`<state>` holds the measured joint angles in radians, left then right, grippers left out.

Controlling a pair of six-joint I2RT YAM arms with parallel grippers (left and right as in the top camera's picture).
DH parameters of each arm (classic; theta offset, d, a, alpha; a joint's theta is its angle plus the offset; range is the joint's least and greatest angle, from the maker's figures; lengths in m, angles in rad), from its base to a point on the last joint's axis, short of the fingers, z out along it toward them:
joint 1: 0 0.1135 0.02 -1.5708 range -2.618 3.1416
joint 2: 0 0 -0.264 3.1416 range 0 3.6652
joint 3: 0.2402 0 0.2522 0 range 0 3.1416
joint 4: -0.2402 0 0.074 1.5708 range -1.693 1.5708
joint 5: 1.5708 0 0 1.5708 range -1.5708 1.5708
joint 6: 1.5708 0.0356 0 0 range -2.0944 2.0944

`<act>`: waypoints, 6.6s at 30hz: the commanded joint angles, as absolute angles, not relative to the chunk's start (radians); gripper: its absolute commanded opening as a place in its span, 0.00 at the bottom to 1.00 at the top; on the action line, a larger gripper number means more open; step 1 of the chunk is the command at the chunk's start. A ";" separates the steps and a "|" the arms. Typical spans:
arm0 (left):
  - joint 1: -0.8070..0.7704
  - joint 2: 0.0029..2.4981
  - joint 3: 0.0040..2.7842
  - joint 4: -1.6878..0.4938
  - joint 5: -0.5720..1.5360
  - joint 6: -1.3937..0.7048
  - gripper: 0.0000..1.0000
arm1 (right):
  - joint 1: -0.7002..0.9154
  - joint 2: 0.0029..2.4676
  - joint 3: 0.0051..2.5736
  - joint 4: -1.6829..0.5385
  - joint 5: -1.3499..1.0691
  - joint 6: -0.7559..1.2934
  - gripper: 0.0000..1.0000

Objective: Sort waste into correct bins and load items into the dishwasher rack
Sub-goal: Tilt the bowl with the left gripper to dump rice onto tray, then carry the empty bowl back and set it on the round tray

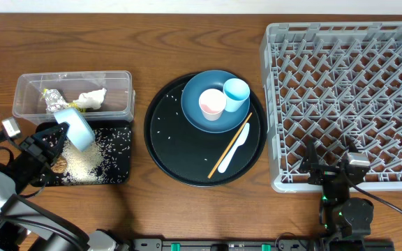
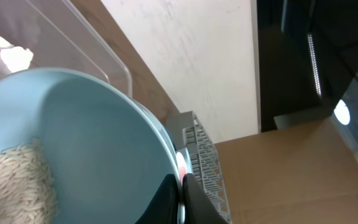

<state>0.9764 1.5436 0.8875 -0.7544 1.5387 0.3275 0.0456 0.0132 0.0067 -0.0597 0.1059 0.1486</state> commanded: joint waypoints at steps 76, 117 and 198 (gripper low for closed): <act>0.929 1.617 0.888 -0.538 1.573 -0.172 0.06 | 0.054 0.013 0.005 -0.063 0.116 0.137 0.99; 0.881 1.431 0.930 -0.487 1.373 -0.266 0.06 | 0.054 0.013 0.005 -0.063 0.116 0.137 0.99; -0.488 1.245 0.952 -0.512 0.137 -0.289 0.73 | 0.054 0.013 0.005 -0.063 0.116 0.137 0.99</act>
<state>-0.4881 1.3064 0.9276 -0.5121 0.1497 -0.2913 0.0456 0.0132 0.0067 -0.0597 0.1059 0.1486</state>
